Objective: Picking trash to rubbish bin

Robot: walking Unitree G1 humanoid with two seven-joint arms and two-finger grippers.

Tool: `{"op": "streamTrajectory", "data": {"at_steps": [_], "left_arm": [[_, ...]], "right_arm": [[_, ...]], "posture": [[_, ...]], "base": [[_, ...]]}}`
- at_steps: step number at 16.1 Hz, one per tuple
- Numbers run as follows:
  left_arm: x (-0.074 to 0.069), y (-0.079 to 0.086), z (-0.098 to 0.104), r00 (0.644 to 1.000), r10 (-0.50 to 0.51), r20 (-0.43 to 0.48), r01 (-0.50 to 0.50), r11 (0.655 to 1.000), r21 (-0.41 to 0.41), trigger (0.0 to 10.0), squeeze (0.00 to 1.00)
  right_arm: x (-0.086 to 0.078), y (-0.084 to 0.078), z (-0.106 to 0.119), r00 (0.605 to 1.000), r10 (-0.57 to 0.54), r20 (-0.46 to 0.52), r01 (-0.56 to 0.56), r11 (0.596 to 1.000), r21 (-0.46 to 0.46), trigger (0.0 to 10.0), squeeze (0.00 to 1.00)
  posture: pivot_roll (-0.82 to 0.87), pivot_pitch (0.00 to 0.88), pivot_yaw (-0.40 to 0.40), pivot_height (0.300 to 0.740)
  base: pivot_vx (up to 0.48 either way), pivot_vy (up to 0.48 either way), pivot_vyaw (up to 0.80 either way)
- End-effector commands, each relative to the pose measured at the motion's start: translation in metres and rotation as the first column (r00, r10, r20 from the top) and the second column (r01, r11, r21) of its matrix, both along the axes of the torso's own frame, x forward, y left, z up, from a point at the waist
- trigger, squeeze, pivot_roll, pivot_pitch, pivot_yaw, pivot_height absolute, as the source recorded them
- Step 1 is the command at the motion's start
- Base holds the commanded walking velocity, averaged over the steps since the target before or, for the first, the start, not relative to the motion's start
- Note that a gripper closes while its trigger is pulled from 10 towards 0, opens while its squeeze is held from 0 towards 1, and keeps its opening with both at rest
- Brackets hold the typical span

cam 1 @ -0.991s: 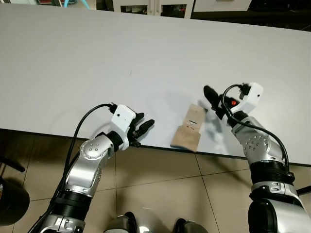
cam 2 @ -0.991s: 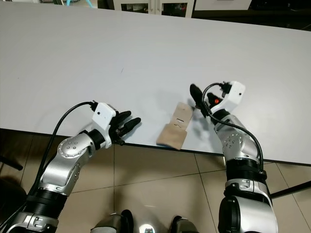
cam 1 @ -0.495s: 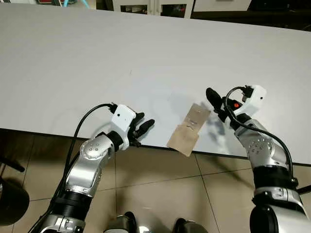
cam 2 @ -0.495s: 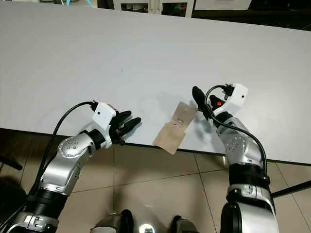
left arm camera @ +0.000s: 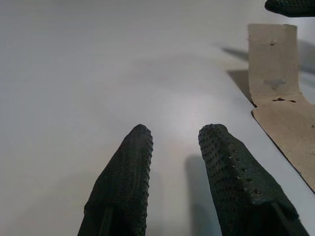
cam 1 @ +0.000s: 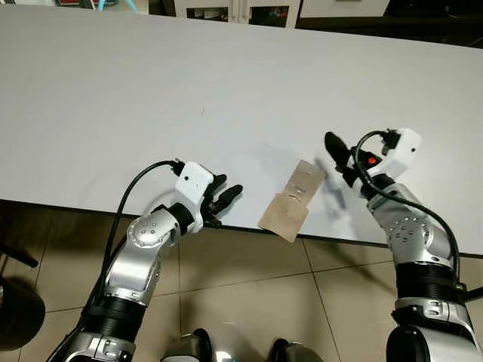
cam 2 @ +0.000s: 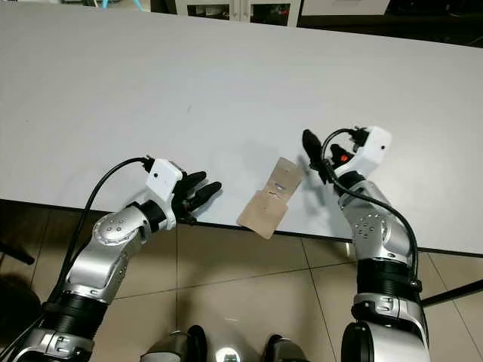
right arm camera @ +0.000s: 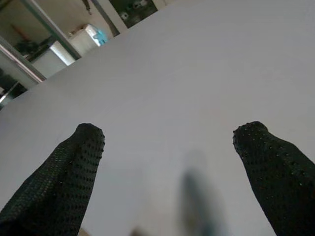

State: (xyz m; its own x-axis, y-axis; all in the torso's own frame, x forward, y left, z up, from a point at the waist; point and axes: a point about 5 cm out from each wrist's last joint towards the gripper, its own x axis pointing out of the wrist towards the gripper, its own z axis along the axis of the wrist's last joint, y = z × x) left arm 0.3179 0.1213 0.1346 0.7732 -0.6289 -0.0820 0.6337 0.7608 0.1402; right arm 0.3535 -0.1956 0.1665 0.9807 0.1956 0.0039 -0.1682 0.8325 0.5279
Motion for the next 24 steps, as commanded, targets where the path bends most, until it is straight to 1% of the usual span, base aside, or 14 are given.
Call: {"op": "streamTrajectory", "data": {"at_steps": [1, 3, 5, 6, 8, 9, 14, 17, 20, 22, 24], "left_arm": [[0.000, -0.004, -0.002, 1.000, -0.012, -0.007, 0.012, 1.000, 0.004, 10.0, 0.00], [0.000, -0.005, -0.002, 1.000, -0.013, -0.008, 0.013, 1.000, 0.002, 10.0, 0.00], [0.000, -0.005, -0.003, 1.000, -0.012, -0.010, 0.012, 1.000, 0.002, 10.0, 0.00], [0.000, -0.004, -0.003, 1.000, -0.011, -0.011, 0.011, 1.000, 0.002, 10.0, 0.00], [0.000, -0.005, -0.003, 1.000, -0.013, -0.010, 0.013, 1.000, 0.001, 10.0, 0.00], [0.000, -0.006, -0.003, 1.000, -0.015, -0.009, 0.015, 1.000, 0.000, 10.0, 0.00], [0.000, -0.005, -0.003, 1.000, -0.016, -0.010, 0.016, 1.000, 0.000, 10.0, 0.00], [-0.001, -0.006, -0.003, 1.000, -0.018, -0.008, 0.018, 1.000, 0.000, 10.0, 0.00], [-0.001, -0.006, -0.003, 1.000, -0.017, -0.007, 0.017, 1.000, -0.002, 10.0, 0.00], [-0.001, -0.006, -0.003, 1.000, -0.016, -0.005, 0.016, 1.000, -0.001, 10.0, 0.00], [-0.001, -0.006, -0.003, 1.000, -0.016, -0.004, 0.016, 1.000, -0.001, 10.0, 0.00]], "right_arm": [[-0.005, -0.004, 0.002, 1.000, -0.013, 0.003, 0.013, 0.999, 0.037, 10.0, 0.00], [-0.009, -0.005, 0.005, 1.000, -0.015, 0.015, 0.015, 0.999, 0.044, 10.0, 0.00], [-0.016, -0.005, 0.008, 1.000, -0.009, 0.020, 0.007, 0.998, 0.060, 10.0, 0.00], [-0.026, 0.002, 0.005, 0.999, 0.043, 0.017, -0.044, 0.997, 0.064, 10.0, 0.00], [-0.039, 0.010, -0.007, 0.996, 0.090, -0.021, -0.088, 0.994, 0.063, 10.0, 0.00], [-0.042, 0.012, -0.011, 0.994, 0.102, -0.031, -0.100, 0.993, 0.063, 10.0, 0.00], [-0.046, 0.021, -0.011, 0.988, 0.151, -0.037, -0.148, 0.985, 0.086, 10.0, 0.00], [-0.050, 0.033, -0.011, 0.972, 0.235, -0.017, -0.233, 0.968, 0.089, 10.0, 0.00], [-0.050, 0.038, -0.010, 0.966, 0.257, -0.015, -0.255, 0.962, 0.098, 10.0, 0.00], [-0.051, 0.042, -0.013, 0.959, 0.282, -0.023, -0.278, 0.955, 0.098, 10.0, 0.00], [-0.053, 0.044, -0.022, 0.955, 0.291, -0.053, -0.285, 0.954, 0.092, 10.0, 0.00]], "posture": [[-0.06, 0.196, -0.036, 0.740], [-0.06, 0.195, -0.037, 0.740], [-0.07, 0.194, -0.039, 0.740], [-0.07, 0.194, -0.040, 0.740], [-0.07, 0.191, -0.040, 0.740], [-0.08, 0.191, -0.041, 0.740], [-0.07, 0.192, -0.040, 0.740], [-0.07, 0.187, -0.042, 0.740], [-0.07, 0.183, -0.044, 0.740], [-0.07, 0.179, -0.046, 0.740], [-0.07, 0.177, -0.047, 0.740]], "base": [[0.000, 0.000, 0.00], [0.000, 0.000, 0.00], [0.000, 0.000, 0.00], [0.000, 0.000, 0.00], [0.000, 0.000, 0.00], [0.000, 0.000, 0.00], [0.000, 0.000, 0.00], [0.000, 0.000, 0.00], [0.000, 0.000, 0.00], [0.000, 0.000, 0.00], [0.000, 0.000, 0.00]]}}
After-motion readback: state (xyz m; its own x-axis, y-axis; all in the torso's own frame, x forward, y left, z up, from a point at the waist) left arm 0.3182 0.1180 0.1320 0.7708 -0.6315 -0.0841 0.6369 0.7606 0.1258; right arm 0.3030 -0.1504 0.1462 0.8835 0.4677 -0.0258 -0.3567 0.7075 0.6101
